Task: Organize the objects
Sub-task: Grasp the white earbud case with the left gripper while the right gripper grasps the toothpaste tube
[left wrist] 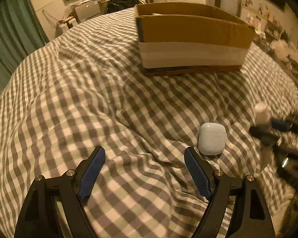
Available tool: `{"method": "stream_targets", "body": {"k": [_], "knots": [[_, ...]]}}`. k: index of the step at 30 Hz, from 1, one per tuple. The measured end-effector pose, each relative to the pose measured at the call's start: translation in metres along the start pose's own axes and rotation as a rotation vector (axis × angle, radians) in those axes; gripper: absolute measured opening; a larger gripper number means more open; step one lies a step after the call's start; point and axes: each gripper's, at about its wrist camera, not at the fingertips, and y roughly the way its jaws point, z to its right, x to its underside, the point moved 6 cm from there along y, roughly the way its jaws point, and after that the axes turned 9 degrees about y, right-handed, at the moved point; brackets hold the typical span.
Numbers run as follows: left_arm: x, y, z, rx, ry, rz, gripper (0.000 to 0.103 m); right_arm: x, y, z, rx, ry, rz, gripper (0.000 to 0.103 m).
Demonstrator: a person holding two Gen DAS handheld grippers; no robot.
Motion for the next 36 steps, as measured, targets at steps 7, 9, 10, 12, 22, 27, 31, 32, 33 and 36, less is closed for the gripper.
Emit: {"method": "stream_targets", "body": {"k": [7, 9, 10, 12, 22, 27, 31, 32, 33, 36], "knots": [[-0.024, 0.006, 0.039, 0.035, 0.097, 0.004, 0.084, -0.007, -0.001, 0.056, 0.079, 0.174, -0.016, 0.023], [-0.031, 0.014, 0.056, 0.059, 0.132, -0.007, 0.084, -0.005, 0.0, 0.069, 0.084, 0.21, -0.012, 0.023], [-0.033, 0.019, 0.062, 0.057, 0.15, -0.022, 0.084, -0.003, -0.001, 0.074, 0.094, 0.222, -0.012, 0.023], [-0.035, 0.033, 0.075, 0.045, 0.196, -0.066, 0.084, 0.0, -0.001, 0.083, 0.101, 0.242, -0.014, 0.023], [-0.036, 0.07, 0.093, 0.107, 0.242, -0.169, 0.064, 0.006, 0.01, 0.086, 0.094, 0.26, -0.037, 0.023], [-0.038, 0.066, 0.083, 0.118, 0.196, -0.151, 0.052, 0.011, 0.014, 0.084, 0.088, 0.26, -0.046, 0.023], [-0.039, 0.06, 0.074, 0.128, 0.161, -0.137, 0.052, 0.009, 0.007, 0.08, 0.087, 0.253, -0.034, 0.023], [-0.038, 0.058, 0.071, 0.13, 0.15, -0.134, 0.052, 0.009, 0.005, 0.079, 0.088, 0.253, -0.03, 0.023], [-0.038, 0.054, 0.066, 0.132, 0.134, -0.124, 0.052, 0.008, 0.004, 0.079, 0.089, 0.252, -0.027, 0.023], [-0.041, 0.041, 0.058, 0.133, 0.093, -0.092, 0.052, 0.007, -0.002, 0.075, 0.09, 0.248, -0.017, 0.023]]}}
